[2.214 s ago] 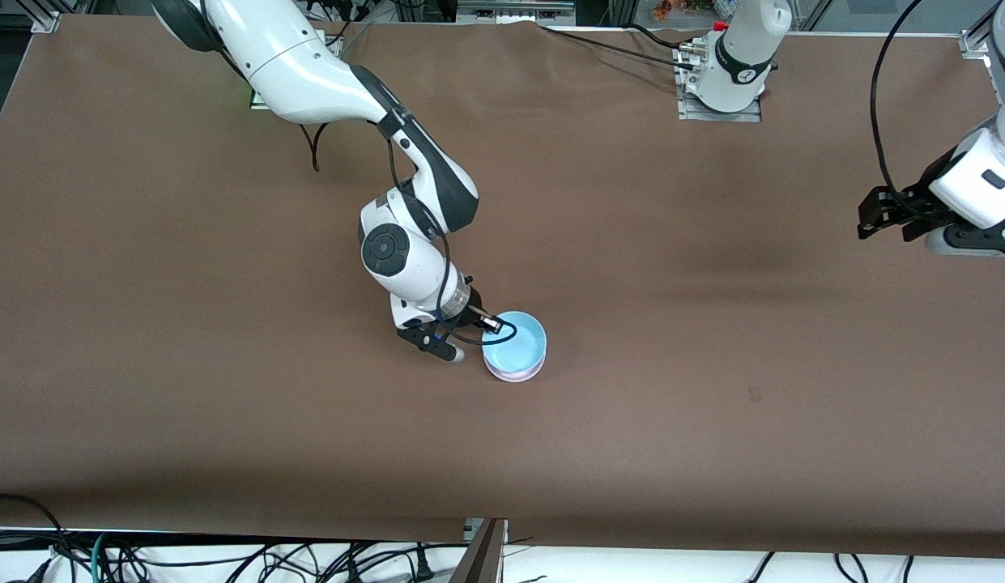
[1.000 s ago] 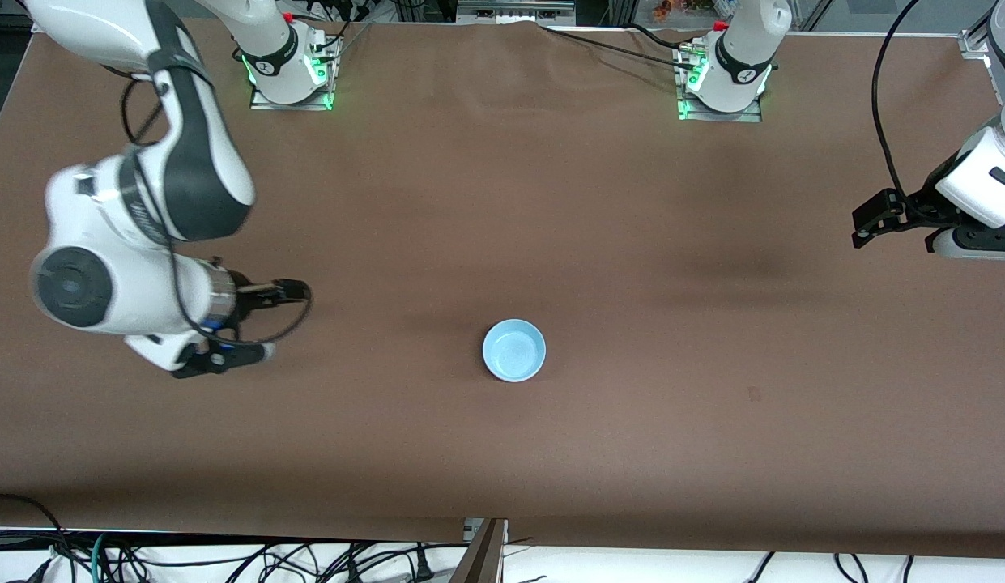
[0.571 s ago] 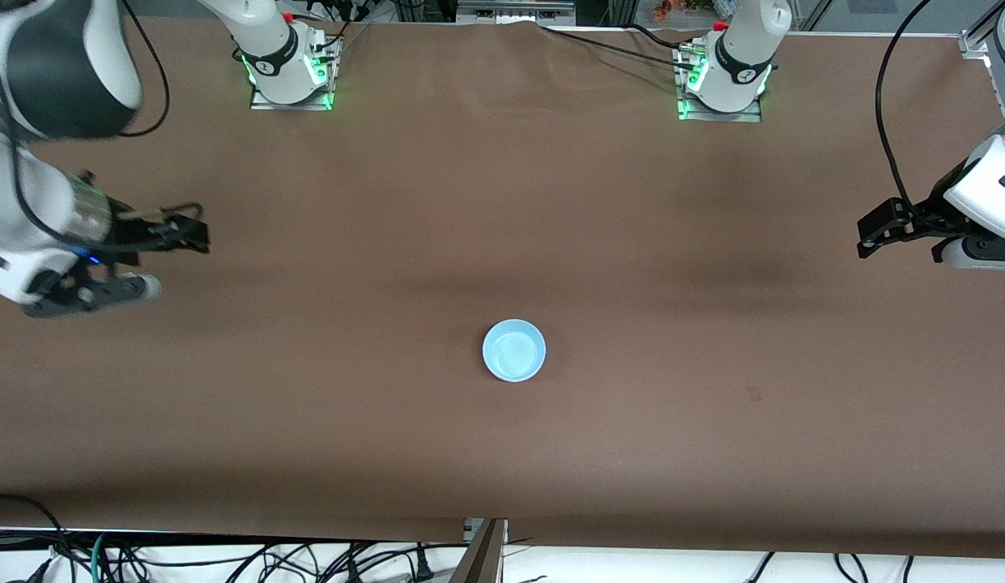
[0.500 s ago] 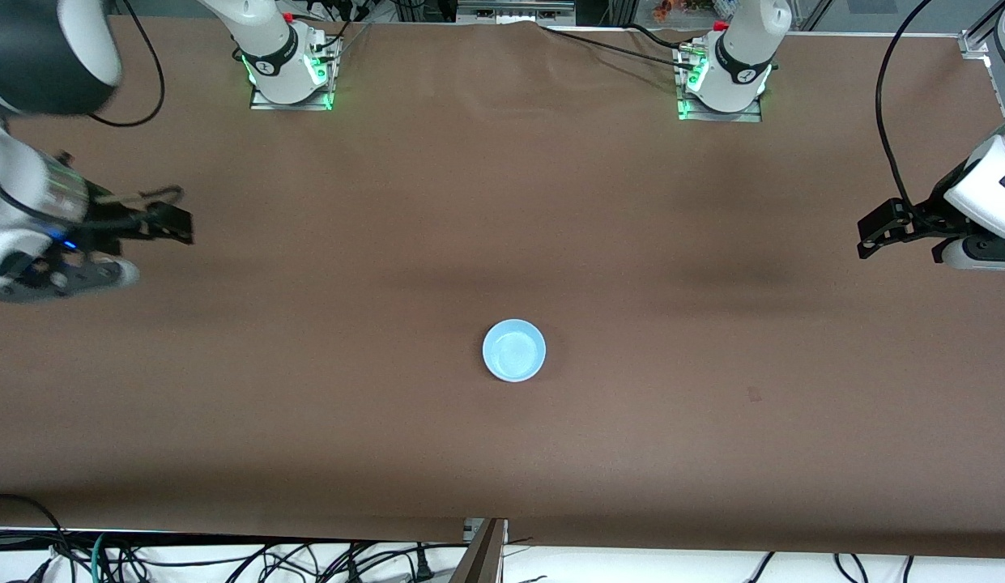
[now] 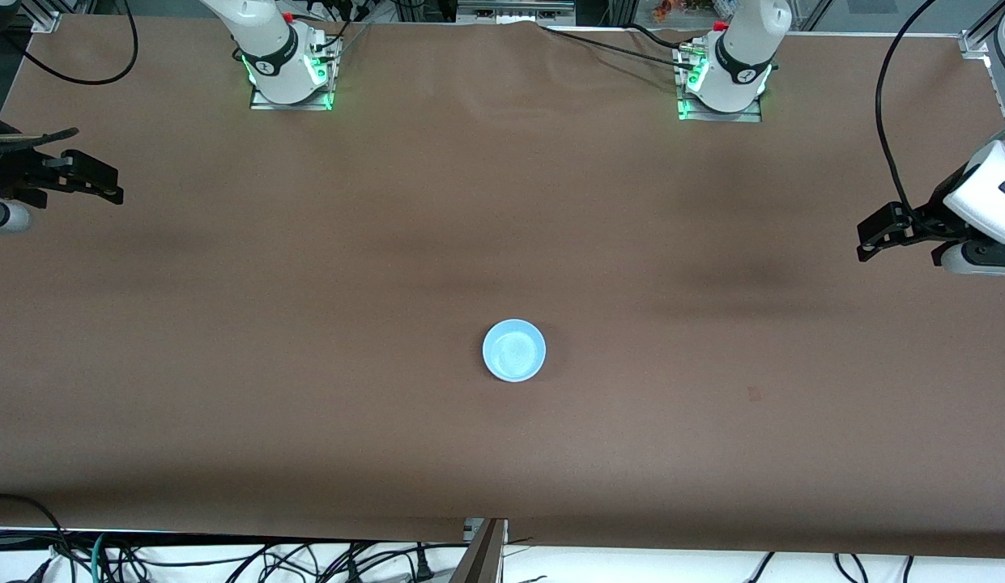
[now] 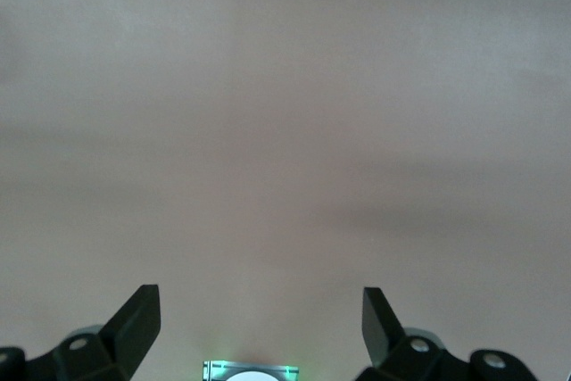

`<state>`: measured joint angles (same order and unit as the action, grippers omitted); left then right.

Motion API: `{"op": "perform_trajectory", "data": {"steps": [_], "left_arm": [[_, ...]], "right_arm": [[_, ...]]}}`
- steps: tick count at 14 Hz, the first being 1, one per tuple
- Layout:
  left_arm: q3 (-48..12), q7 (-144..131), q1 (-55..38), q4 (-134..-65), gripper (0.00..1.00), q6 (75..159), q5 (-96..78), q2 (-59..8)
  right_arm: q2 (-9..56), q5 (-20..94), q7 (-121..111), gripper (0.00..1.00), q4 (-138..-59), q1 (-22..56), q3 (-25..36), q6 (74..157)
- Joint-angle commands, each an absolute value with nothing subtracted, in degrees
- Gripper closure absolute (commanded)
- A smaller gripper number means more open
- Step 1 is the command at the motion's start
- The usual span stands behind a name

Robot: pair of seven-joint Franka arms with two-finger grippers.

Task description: Stack pink and blue bowls on white bowl

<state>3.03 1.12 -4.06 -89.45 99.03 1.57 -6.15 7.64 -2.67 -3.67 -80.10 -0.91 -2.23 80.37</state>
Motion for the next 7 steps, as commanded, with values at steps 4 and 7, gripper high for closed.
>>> {"op": "perform_trajectory", "data": {"steps": [4, 7], "left_arm": [[3.34, 1.58, -4.31, -87.28, 0.0, 96.59, 0.79, -7.65], [3.25, 1.14, -4.39, -87.28, 0.0, 96.59, 0.96, -8.09]], "right_arm": [[5.62, -2.55, -0.89, 0.0, -82.97, -1.58, -2.81, 80.77], [5.8, -2.37, -0.18, 0.0, -82.88, -1.58, -2.81, 80.86]]}}
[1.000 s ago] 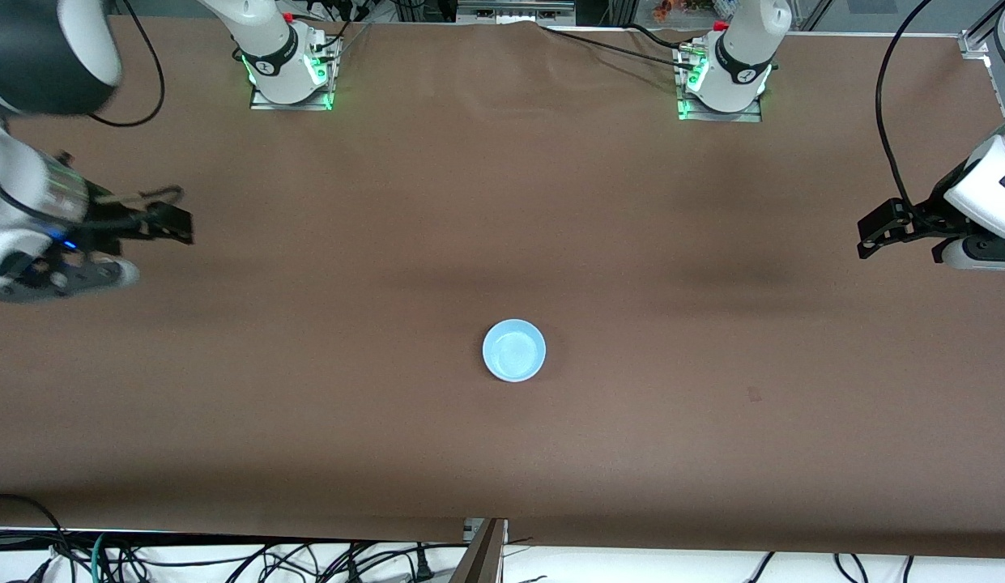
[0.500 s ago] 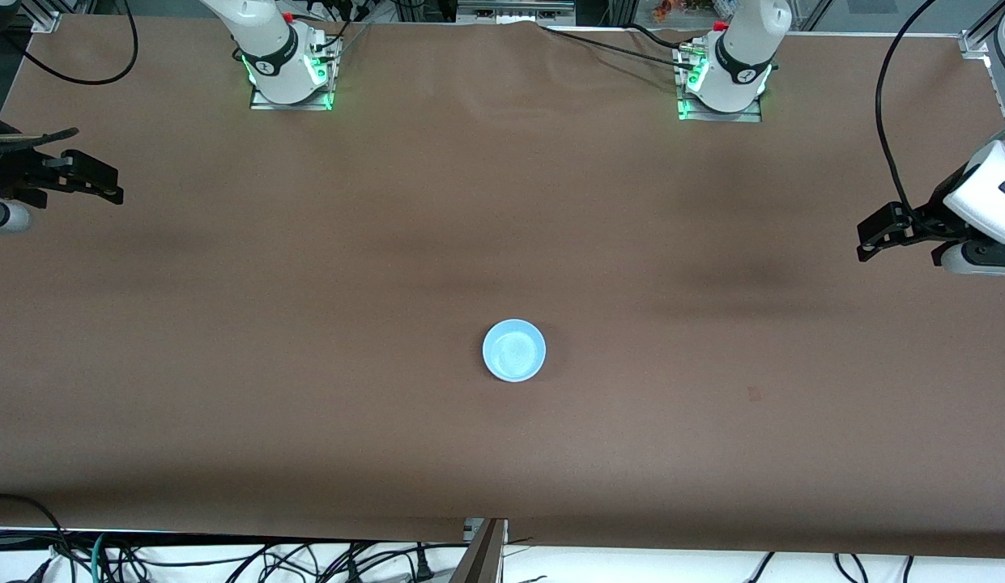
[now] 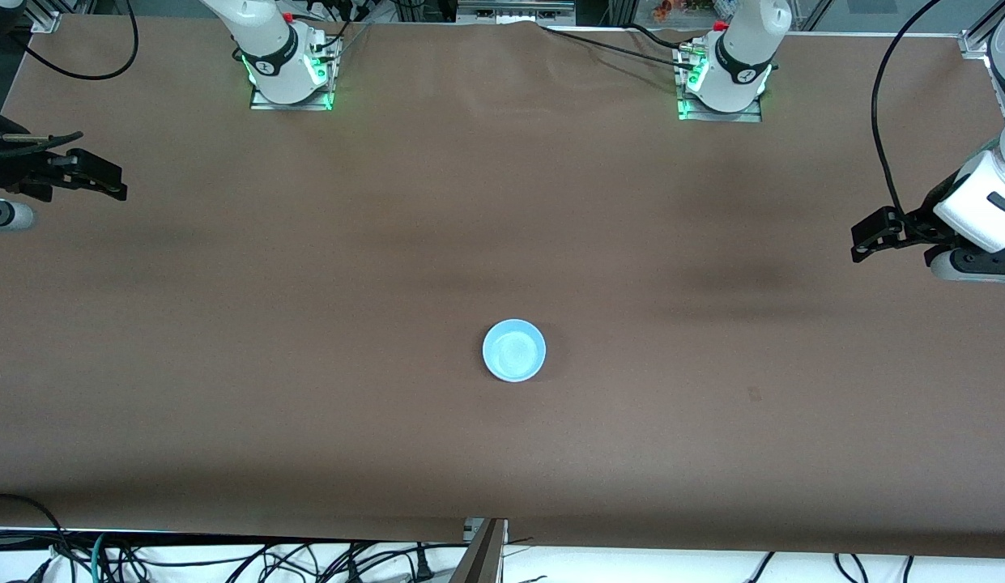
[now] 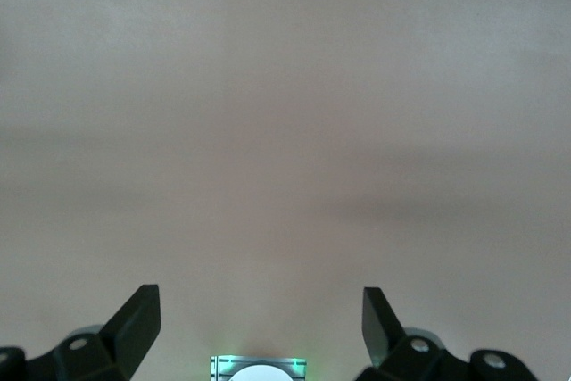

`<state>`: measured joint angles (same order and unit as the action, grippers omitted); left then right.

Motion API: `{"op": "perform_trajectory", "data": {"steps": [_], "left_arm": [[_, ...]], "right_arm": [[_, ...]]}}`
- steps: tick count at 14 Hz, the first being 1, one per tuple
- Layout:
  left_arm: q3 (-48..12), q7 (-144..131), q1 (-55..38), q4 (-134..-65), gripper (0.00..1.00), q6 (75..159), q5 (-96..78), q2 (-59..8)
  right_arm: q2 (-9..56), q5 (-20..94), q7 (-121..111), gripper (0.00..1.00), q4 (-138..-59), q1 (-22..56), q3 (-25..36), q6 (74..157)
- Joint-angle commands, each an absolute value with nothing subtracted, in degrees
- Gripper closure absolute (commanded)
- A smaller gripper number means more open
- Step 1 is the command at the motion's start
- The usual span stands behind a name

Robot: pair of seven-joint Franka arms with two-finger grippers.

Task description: Stack pink and blue bowls on white bowl

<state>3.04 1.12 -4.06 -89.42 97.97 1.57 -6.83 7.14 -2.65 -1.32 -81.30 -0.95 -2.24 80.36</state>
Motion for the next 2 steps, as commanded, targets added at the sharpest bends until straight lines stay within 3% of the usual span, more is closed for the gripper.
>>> {"op": "perform_trajectory", "data": {"steps": [1, 2], "left_arm": [[3.25, 1.23, -4.74, -87.28, 0.0, 96.59, 1.23, -8.09], [3.25, 1.14, -4.92, -87.19, 0.0, 96.59, 1.23, -8.17]], "right_arm": [[5.89, -2.37, -0.26, 0.0, -82.71, -1.58, -2.81, 80.86], [5.98, -2.37, -0.7, 0.0, -82.53, -1.67, -2.81, 80.77]]}}
